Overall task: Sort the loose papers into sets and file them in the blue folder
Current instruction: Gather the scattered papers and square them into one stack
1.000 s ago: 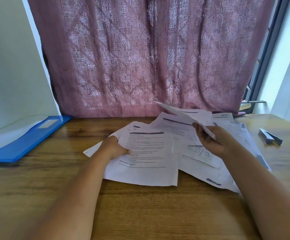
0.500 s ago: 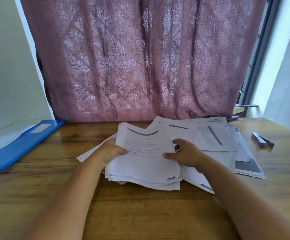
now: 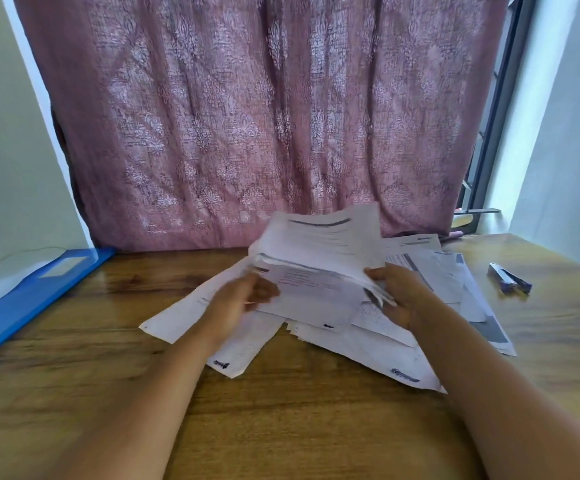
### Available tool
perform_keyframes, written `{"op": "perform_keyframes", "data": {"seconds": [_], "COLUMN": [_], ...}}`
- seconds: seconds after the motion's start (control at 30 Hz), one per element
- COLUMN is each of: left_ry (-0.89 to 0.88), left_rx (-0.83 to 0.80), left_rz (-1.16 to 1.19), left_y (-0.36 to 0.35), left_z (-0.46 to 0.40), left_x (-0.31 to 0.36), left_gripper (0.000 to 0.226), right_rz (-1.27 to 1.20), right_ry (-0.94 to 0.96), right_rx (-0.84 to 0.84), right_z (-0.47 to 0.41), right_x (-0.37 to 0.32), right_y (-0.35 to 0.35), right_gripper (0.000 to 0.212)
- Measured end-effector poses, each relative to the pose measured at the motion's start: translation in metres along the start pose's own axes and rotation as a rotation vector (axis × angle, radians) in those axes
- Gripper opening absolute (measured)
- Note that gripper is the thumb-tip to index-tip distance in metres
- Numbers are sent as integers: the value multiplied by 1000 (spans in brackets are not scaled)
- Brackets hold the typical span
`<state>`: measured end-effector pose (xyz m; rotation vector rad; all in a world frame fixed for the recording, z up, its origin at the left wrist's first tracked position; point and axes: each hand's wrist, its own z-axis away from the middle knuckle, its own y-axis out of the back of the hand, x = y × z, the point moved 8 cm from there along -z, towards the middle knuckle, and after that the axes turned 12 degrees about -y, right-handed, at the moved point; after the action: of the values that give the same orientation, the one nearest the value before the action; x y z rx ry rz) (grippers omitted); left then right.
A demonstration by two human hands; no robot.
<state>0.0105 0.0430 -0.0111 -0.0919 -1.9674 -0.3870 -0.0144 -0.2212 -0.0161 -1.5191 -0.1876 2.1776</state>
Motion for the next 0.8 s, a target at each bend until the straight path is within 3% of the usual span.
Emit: {"op": "perform_keyframes", "data": {"seconds": [0.07, 0.13, 0.2, 0.37, 0.5, 0.6, 0.7, 0.8], "left_ry": [-67, 51, 71, -19, 4, 4, 162, 326], "left_rx": [-340, -561, -582, -297, 24, 252, 206, 38], "left_rz": [-718, -941, -995, -774, -436, -444, -476, -543], "left_y": [-21, -33, -36, -17, -2, 16, 18, 8], "left_z": [2, 9, 9, 2, 0, 0, 2, 6], "left_x": [-11, -31, -26, 1, 3, 9, 2, -15], "left_gripper": [47, 66, 67, 64, 31, 45, 52, 73], "right_rz": [-190, -326, -390, -57, 632, 1097, 1224, 1461], "right_ry": [5, 32, 46, 108, 103, 117, 94, 137], "right_rx": [60, 65, 53, 181, 291, 366, 368, 486], "right_z": [-4, -12, -19, -23, -7, 12, 24, 31], "right_x": [-8, -15, -18, -21, -16, -14, -11, -22], "right_y": [18, 31, 37, 42, 23, 5, -5, -2], "right_gripper": [11, 15, 19, 15, 19, 32, 26, 45]}}
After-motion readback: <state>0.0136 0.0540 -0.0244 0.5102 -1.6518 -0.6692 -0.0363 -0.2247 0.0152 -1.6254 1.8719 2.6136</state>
